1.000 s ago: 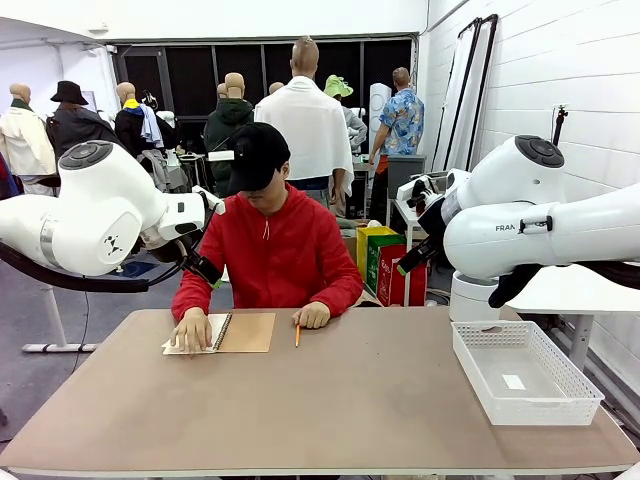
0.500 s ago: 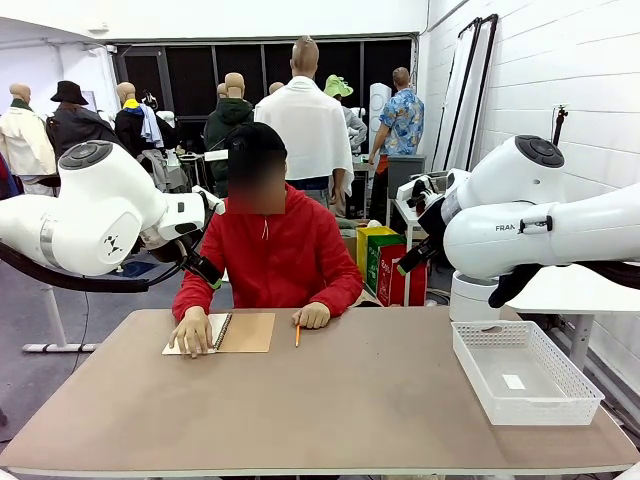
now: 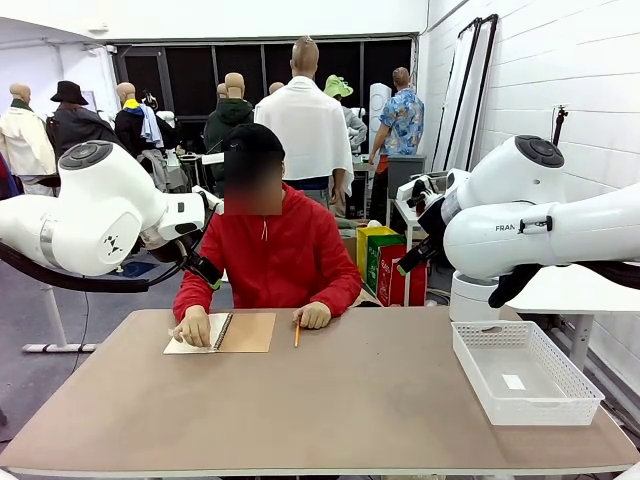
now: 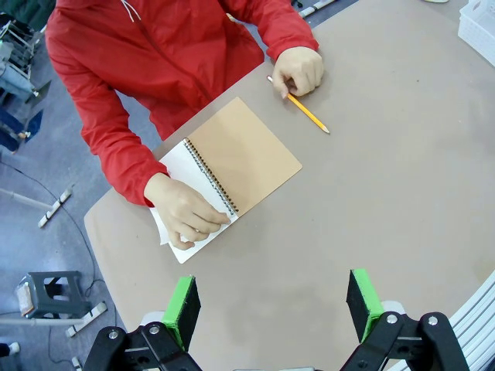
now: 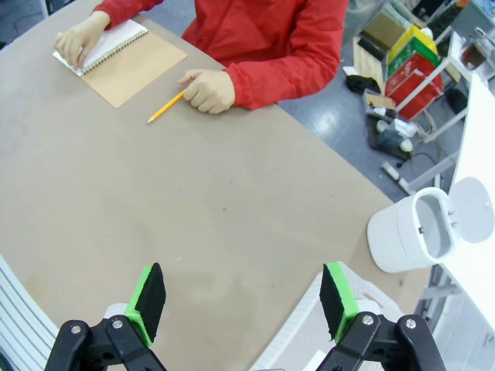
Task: Sort the paper based on its condition.
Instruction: If a person hands you a paper, place it in the Organizing basket , and if it's crumpled, put it in the Trash can.
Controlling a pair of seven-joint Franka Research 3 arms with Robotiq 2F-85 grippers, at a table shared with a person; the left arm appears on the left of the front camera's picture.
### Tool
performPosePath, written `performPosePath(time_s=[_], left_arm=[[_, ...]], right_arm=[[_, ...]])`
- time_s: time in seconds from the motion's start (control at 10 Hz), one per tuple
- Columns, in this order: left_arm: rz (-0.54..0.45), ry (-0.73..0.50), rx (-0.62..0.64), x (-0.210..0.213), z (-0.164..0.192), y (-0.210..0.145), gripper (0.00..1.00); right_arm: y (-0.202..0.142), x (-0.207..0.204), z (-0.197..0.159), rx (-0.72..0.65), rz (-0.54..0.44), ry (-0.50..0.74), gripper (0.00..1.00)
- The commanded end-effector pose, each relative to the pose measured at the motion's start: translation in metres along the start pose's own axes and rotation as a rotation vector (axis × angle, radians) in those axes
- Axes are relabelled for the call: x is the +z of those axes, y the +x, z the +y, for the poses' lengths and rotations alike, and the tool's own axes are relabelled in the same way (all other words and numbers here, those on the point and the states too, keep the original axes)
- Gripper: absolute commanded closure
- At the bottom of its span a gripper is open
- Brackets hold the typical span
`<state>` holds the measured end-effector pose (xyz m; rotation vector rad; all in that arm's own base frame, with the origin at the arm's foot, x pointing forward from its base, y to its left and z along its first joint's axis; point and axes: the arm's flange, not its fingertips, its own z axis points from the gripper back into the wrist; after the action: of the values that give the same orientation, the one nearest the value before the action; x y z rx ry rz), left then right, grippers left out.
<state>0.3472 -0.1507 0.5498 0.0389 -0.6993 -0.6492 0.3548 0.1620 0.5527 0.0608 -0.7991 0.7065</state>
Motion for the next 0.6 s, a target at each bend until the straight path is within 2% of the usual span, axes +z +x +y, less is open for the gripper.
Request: performPosePath(time_s=[0.0, 0.5], left_arm=[[-0.001, -0.001, -0.001, 0.0002, -0.0005, 0.0002, 0.00], [-0.001, -0.001, -0.001, 0.0002, -0.0005, 0.0002, 0.00]], right_arm=[[-0.0001, 0.0000, -0.0005, -0.002, -0.001, 0.002, 0.00], [-0.0001, 0.0000, -0.0005, -0.002, -0.001, 0.002, 0.00]])
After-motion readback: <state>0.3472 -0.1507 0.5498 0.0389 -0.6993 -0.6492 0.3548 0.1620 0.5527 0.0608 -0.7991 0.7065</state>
